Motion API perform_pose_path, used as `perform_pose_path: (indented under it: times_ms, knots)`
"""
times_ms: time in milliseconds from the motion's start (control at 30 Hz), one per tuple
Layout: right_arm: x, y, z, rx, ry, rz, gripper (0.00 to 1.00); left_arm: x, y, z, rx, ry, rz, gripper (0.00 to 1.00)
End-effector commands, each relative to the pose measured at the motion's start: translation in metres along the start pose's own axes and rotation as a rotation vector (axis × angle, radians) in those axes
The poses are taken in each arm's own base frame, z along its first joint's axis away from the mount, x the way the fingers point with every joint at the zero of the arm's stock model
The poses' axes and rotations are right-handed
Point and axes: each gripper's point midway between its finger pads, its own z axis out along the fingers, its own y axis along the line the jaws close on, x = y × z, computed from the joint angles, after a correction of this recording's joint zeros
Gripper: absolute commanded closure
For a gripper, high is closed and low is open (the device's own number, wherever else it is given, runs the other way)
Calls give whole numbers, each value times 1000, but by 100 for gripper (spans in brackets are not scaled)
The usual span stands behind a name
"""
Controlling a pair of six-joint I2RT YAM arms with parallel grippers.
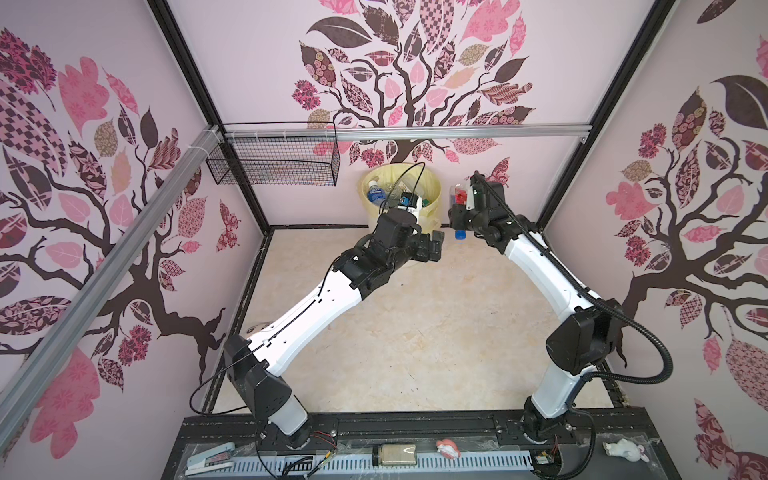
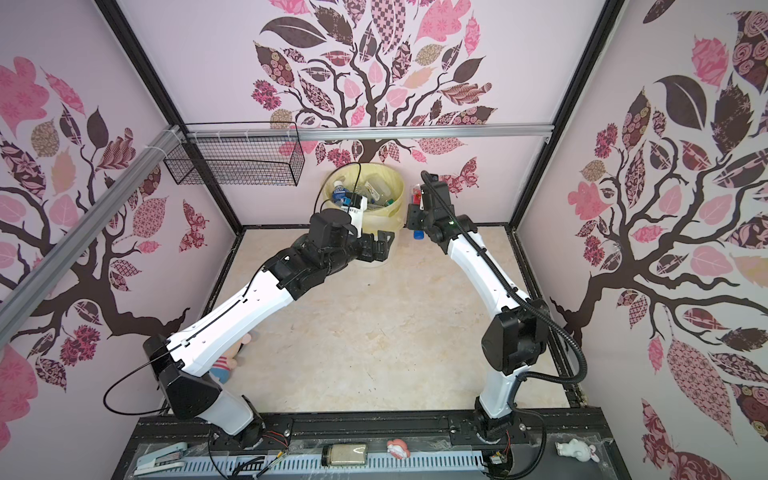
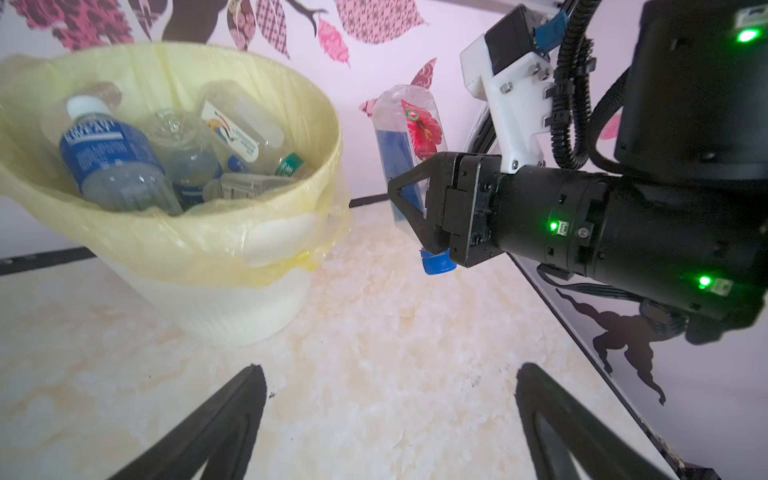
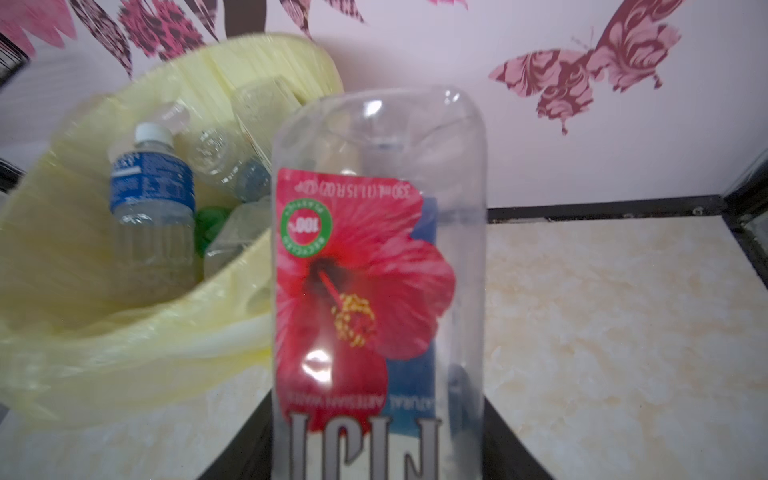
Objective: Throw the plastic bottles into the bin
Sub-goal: 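Lift the Fiji bottle with the right gripper up over the bin, then open right gripper over the bin to drop the Fiji bottle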
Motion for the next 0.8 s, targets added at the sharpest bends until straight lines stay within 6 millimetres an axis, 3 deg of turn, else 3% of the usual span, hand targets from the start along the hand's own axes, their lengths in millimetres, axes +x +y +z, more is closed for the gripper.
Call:
perform_pose_path:
  times_ms: [0,233,400,500,600,667,767]
  knots:
    - [-50,14,-30,-42,-99,2,47,-40,-3,-12,-5,-99,38,3]
    - [-134,42,-62,-126,-295,16,47,-90,1,-28,-18,-204,23,3]
    - [-188,60,-101,-217,-506,40,45,-115,8,-36,-29,-259,0,3]
    - [-210,68,-127,-271,-637,52,44,-123,13,-40,-38,-276,-16,3]
    - [-224,76,-140,-316,-714,64,43,-126,18,-44,-46,-285,-22,3]
    - [-225,81,-132,-329,-714,77,43,-127,23,-47,-56,-288,-31,3]
    - [-203,89,-79,-344,-603,114,43,-125,34,-49,-77,-284,-43,3]
